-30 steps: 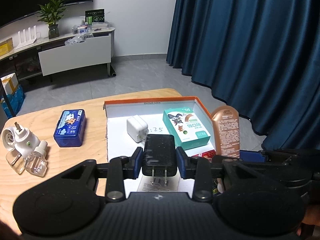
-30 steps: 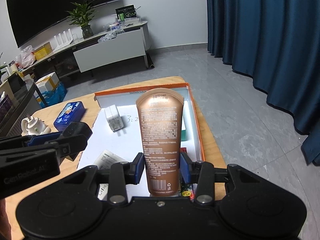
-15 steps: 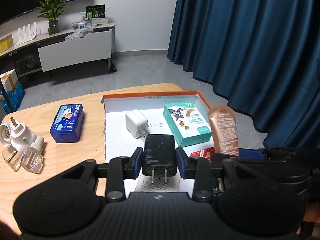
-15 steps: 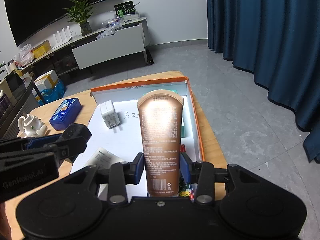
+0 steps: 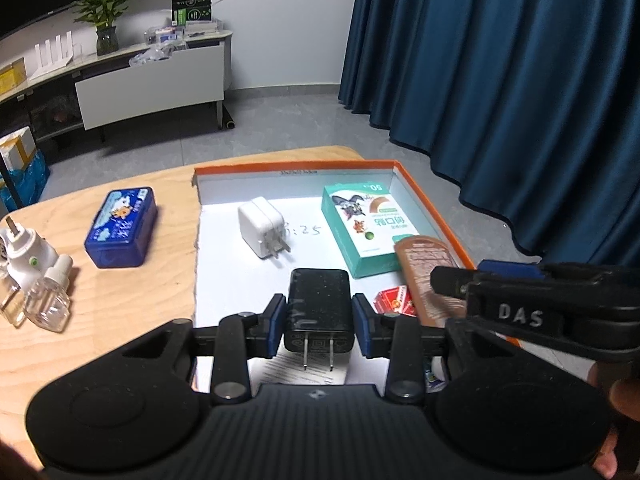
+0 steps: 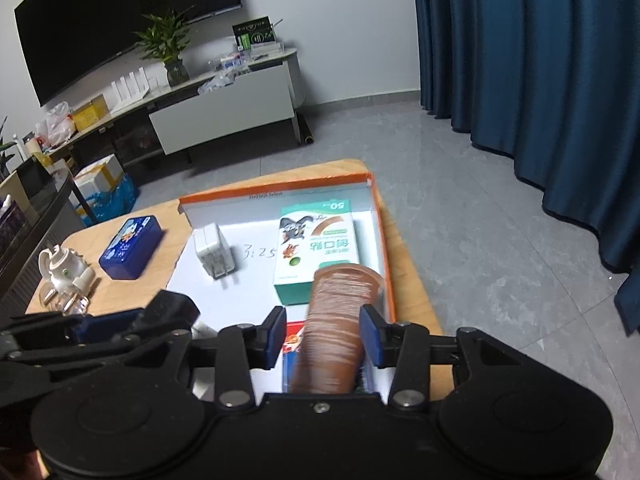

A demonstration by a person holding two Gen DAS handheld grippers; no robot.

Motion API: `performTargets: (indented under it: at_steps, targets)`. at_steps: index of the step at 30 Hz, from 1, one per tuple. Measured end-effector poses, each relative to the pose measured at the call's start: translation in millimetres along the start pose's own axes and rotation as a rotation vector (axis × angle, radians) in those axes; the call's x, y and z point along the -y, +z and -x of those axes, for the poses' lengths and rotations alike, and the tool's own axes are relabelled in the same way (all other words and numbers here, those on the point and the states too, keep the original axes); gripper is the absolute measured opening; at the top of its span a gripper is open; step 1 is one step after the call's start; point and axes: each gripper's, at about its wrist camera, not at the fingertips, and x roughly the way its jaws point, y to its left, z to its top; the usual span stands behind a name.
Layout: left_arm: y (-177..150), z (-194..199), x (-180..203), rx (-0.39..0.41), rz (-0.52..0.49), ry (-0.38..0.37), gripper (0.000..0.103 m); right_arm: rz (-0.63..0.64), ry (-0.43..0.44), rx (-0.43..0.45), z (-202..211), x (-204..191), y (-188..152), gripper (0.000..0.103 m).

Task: Organize rigid objects
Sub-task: 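Release the black charger with the left tool while the right tool releases the brown tube, then withdraw both tools from the tray toward the diffuser on the table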

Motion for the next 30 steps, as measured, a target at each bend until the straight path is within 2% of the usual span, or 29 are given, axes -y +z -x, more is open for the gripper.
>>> performTargets:
  at_steps: [9, 10, 12, 14, 19, 24, 30]
  targets:
    - [-12.3, -6.8, 20.7, -0.045, -0.02, -0.045, 0.038, 0.009, 0.009, 0.036, 19.2, 8.3, -2.2, 0.059]
    - [-12.8, -5.6, 21.9, -0.044, -0.023, -0.045, 0.041, 0.011, 0.01, 0.038, 20.6, 7.9, -2.1, 0.059]
    - [-12.6, -1.9, 21.9, -0.037, -0.023, -0.041, 0.059, 0.012, 0.015, 0.043, 23.1, 6.4, -1.7, 0.06]
    - [-11.3, 2.9, 19.7, -0.024, -0.02, -0.034, 0.06, 0.016, 0.018, 0.047, 25.2, 3.5, -1.1, 0.062]
    - [-7.9, 15.0, 3.0, -0.007, 0.007, -0.002, 0.06, 0.032, 0.036, 0.048, 27.0, -10.1, -0.4, 0.068]
    - [-8.2, 28.6, -19.2, 0.009, 0.001, 0.049, 0.062, 0.047, 0.071, 0.043, 23.3, -34.4, -1.4, 0.07]
    - [-12.8, 40.2, -55.4, 0.008, 0.041, 0.093, 0.062, 0.073, 0.108, 0.029, 14.8, -66.3, -1.4, 0.071]
